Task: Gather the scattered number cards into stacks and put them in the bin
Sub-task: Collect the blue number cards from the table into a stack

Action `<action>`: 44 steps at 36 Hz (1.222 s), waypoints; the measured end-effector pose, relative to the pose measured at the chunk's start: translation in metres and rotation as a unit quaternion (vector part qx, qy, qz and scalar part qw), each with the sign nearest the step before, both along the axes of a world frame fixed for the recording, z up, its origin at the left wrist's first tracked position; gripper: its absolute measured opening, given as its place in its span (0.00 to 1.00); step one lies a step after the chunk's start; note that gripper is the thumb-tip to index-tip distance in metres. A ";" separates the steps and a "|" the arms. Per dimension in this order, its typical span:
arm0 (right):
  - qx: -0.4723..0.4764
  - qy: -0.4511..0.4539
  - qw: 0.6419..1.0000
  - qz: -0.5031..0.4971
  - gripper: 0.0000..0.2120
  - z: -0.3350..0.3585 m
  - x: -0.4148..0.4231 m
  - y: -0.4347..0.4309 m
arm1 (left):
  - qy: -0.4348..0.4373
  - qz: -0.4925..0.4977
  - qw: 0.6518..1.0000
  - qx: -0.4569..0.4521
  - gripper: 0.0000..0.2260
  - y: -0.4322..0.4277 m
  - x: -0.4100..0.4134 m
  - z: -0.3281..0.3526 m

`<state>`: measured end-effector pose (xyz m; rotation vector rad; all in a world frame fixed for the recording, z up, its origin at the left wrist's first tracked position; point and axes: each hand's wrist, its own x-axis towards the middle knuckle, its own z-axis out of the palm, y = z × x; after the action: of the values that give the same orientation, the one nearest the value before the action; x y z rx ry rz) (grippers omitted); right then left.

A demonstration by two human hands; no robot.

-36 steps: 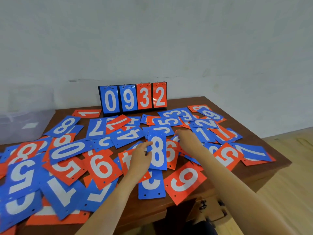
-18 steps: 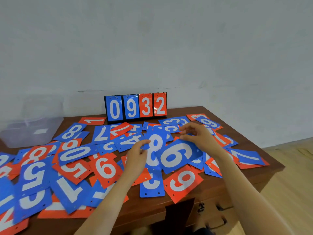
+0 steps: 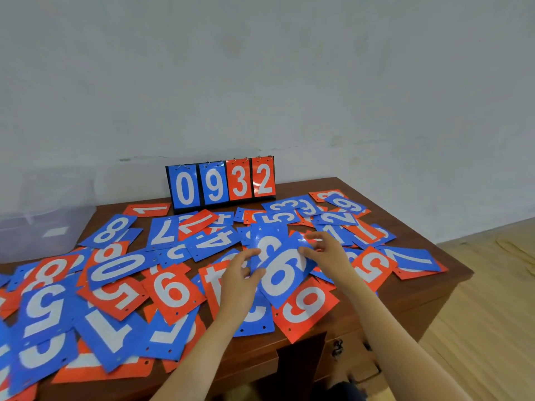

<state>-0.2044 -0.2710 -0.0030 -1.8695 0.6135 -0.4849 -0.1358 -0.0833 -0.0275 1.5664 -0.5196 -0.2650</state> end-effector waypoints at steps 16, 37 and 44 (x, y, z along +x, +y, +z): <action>-0.274 0.075 0.957 0.053 0.17 -0.013 0.104 -0.016 | -0.014 0.032 0.998 0.053 0.17 -0.005 0.040 -0.018; -0.649 0.332 0.619 0.292 0.18 -0.028 0.178 -0.011 | 0.053 0.121 0.990 0.055 0.19 0.014 0.100 -0.042; -0.655 0.269 0.661 0.247 0.13 -0.019 0.157 -0.001 | 0.015 0.133 0.990 0.054 0.18 0.018 0.089 -0.027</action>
<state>-0.0471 -0.2720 -0.0223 -3.5048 -0.0507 0.1399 -0.0465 -0.0653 -0.0544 1.7144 -0.2722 -0.1149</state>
